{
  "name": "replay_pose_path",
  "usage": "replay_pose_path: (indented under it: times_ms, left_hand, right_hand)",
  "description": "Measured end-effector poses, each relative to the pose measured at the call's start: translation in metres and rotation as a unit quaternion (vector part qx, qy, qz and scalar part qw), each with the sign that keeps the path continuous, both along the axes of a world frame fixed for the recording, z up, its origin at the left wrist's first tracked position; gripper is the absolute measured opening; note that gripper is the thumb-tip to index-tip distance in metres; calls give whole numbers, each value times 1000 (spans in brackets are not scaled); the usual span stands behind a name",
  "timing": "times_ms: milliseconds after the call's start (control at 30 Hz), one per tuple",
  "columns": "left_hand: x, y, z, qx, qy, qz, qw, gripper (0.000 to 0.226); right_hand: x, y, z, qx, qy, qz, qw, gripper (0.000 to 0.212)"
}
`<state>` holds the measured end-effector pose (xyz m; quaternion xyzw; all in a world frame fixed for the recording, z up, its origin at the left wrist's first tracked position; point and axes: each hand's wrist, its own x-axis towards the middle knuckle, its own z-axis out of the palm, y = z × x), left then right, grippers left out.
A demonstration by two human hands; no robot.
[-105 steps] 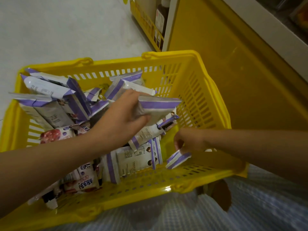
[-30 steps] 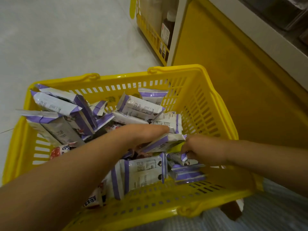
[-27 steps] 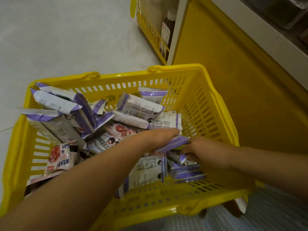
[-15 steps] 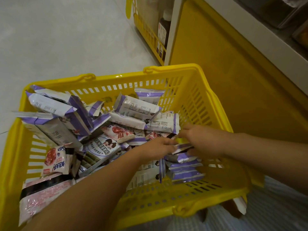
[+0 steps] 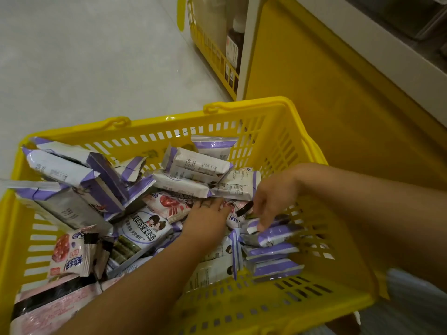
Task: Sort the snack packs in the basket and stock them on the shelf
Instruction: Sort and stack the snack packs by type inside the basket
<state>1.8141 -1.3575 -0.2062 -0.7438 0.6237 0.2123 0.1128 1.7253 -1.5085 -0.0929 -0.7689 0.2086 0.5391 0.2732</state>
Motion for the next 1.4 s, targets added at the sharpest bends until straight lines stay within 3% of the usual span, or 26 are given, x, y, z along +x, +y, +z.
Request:
replay_pose_path:
  times_ms: [100,200,300,433,500,567,633,733,867,967,1067,1267,1333,1400]
  left_hand:
    - [-1,-5,-4,14,-41,-11,999,58]
    - [-3,-11,-2,23,-54,-4,998,59]
    - [-4,-12,-4,13,-40,9,999,57]
    - [-6,-6,-7,-1,-16,31,999,59]
    - [-8,-7,-7,-6,-6,54,998,57]
    - [-11,-7,-7,-8,9,82,997,54]
    - [-15,-7,-9,-16,12,94,995,53]
    - [-19,-9,-11,-24,11,110,994,45]
    - [-25,-11,-10,-9,1,110,994,36]
    - [-27,-11,-10,-4,25,114,993,34]
    - [-25,-10,-11,-37,65,123,990,30]
    - [-12,5,26,-168,158,139,963,15]
    - [-4,13,41,-186,148,84,968,14]
    - [5,19,52,-191,95,3,977,31]
  right_hand:
    - [7,-1,-16,-21,-3,-30,999,43]
    - [8,7,-44,-163,-95,-40,981,47]
    - [4,16,-67,-214,-186,-189,940,69]
    - [3,23,-86,-158,-148,-309,926,109]
    - [0,25,-98,-124,-210,-407,880,100]
    - [-4,27,-102,-102,-268,-518,806,80]
    - [-6,29,-103,-94,-298,-576,756,77]
    - [-6,28,-101,-101,-345,-593,720,83]
    - [-5,28,-96,-83,-359,-626,687,74]
    - [-3,24,-93,-45,-346,-676,649,33]
    - [-4,22,-94,-16,-334,-679,654,13]
    - [-4,25,-92,-37,-344,-642,685,37]
    - [-5,26,-90,-39,-356,-631,689,46]
    - [-4,27,-86,-29,-377,-610,697,41]
